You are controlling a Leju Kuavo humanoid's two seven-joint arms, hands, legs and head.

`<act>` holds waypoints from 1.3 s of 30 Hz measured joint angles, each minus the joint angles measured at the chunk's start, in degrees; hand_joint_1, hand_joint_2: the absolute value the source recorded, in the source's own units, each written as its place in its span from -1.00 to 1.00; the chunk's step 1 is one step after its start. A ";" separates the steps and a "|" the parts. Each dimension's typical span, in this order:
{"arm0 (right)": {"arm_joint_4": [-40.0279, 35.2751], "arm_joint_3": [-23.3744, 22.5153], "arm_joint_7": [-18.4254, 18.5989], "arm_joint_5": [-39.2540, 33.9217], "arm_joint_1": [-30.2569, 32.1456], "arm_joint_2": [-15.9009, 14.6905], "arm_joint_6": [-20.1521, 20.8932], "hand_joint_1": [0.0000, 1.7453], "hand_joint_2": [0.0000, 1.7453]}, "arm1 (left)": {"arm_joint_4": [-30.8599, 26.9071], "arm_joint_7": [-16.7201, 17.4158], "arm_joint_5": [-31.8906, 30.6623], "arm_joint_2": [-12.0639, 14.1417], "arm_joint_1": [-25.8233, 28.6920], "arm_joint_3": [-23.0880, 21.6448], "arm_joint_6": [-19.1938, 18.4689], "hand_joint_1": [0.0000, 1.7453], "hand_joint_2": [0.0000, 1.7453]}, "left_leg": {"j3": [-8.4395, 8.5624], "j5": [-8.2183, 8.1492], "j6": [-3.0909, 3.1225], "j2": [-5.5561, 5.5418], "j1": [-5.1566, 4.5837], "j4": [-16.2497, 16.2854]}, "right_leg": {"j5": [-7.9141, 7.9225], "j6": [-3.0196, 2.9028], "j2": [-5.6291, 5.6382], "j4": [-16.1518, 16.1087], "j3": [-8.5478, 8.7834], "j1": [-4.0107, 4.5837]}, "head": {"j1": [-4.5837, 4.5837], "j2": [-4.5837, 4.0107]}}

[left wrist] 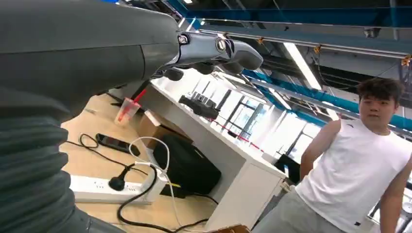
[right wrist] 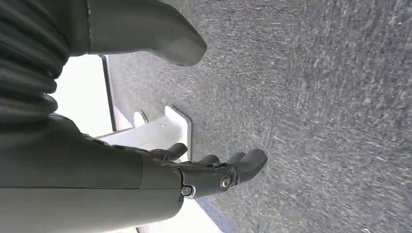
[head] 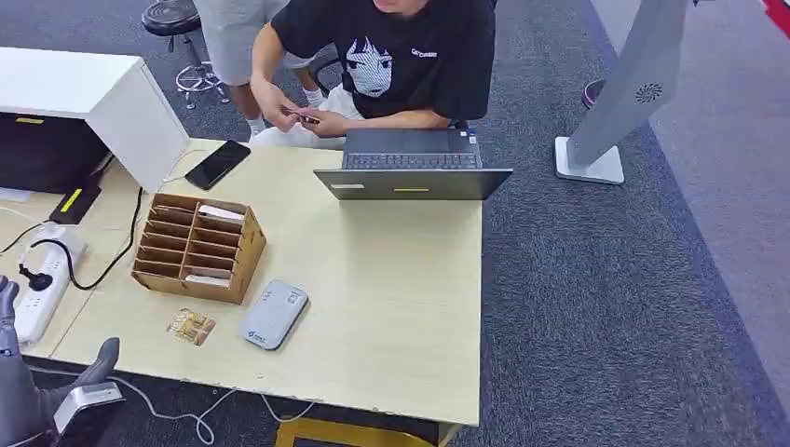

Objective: Pass the card to the sensor for recognition and then transmit it.

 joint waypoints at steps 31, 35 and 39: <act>0.00 -0.35 -1.07 -4.59 -0.27 2.38 -0.83 -1.00 1.00 | -5.40 4.13 -14.01 -11.28 12.58 0.55 -4.92 -1.00 1.00 | 0.08 0.01 -0.01 -0.08 0.00 0.00 | -0.01 0.00 -0.10 0.00 0.09 0.02 | 0.00 0.00; 0.00 -0.20 -1.68 -4.61 -0.07 2.86 -0.98 -1.00 1.00 | -6.10 6.44 -14.88 -11.15 13.66 0.07 -4.76 -1.00 1.00 | 0.09 0.01 -0.01 -0.08 0.00 0.00 | -0.01 0.00 -0.10 0.00 0.09 0.02 | 0.00 0.00; 0.00 0.20 -2.32 -4.57 0.16 3.37 -1.44 -1.00 1.00 | -6.36 7.58 -15.45 -10.91 14.58 -0.22 -4.37 -1.00 1.00 | 0.09 0.01 -0.01 -0.08 0.00 0.00 | -0.02 0.00 -0.10 0.00 0.09 0.02 | 0.00 0.00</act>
